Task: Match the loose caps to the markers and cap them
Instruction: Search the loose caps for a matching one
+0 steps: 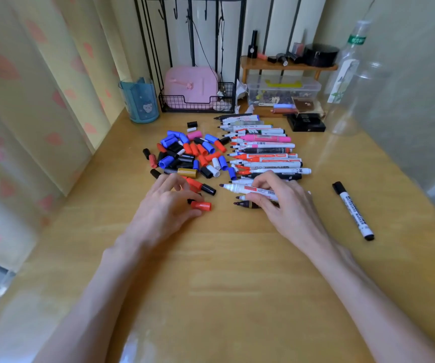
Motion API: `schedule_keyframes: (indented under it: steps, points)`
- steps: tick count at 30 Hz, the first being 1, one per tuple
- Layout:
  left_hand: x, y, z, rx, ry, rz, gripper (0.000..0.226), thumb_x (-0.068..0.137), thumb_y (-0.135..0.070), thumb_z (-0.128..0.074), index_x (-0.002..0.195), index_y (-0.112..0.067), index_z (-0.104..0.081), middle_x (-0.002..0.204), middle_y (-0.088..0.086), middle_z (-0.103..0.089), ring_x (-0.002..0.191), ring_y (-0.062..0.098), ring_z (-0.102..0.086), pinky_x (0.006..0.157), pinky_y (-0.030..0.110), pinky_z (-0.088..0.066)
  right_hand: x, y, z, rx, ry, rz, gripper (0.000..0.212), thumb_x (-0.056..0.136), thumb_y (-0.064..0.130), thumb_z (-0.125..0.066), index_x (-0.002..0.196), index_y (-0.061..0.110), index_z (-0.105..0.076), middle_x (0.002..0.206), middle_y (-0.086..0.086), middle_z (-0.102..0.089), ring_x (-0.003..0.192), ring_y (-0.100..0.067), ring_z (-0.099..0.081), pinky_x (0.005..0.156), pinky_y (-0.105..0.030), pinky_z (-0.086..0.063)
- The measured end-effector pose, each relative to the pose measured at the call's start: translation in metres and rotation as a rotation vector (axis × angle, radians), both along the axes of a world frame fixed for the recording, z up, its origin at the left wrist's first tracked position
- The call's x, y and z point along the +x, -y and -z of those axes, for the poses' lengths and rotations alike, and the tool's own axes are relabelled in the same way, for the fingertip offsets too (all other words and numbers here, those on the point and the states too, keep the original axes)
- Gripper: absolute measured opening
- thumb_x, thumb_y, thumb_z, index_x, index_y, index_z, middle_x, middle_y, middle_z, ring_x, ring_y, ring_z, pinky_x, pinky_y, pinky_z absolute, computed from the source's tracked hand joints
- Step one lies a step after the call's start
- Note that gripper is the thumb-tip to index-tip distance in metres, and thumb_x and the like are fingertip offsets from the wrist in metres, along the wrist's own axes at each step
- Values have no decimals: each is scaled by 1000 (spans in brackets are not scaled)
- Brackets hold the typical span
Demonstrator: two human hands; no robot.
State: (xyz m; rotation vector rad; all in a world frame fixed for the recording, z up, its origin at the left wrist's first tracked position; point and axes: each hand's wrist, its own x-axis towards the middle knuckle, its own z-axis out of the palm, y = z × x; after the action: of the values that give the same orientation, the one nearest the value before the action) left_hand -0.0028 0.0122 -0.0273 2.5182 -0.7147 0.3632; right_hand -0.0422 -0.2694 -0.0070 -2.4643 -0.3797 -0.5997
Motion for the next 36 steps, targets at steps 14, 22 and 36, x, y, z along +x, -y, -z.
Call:
schedule_keyframes:
  steps: [14,22,36]
  points:
    - [-10,26,-7,-228,-64,92,15,98,-33,-72,113,-29,-71,99,-17,-72,90,2,-66,77,23,-49,-4,-1,9,36,73,-123,19,94,26,-75,110,15,-75,99,6,-68,93,-20,-61,83,-34,-48]
    - [-12,31,-3,-291,-108,109,26,100,-41,-61,117,-26,-73,99,-20,-70,84,11,-66,76,40,-56,-4,-3,12,53,62,-166,31,93,27,-73,120,11,-76,99,1,-64,94,-18,-61,86,-31,-49]
    - [-15,28,-7,-347,-130,56,20,100,-40,-63,111,-29,-75,94,-14,-73,81,17,-64,72,32,-51,-4,4,8,161,20,-101,22,92,16,-78,114,14,-78,101,5,-66,98,-13,-62,87,-27,-49]
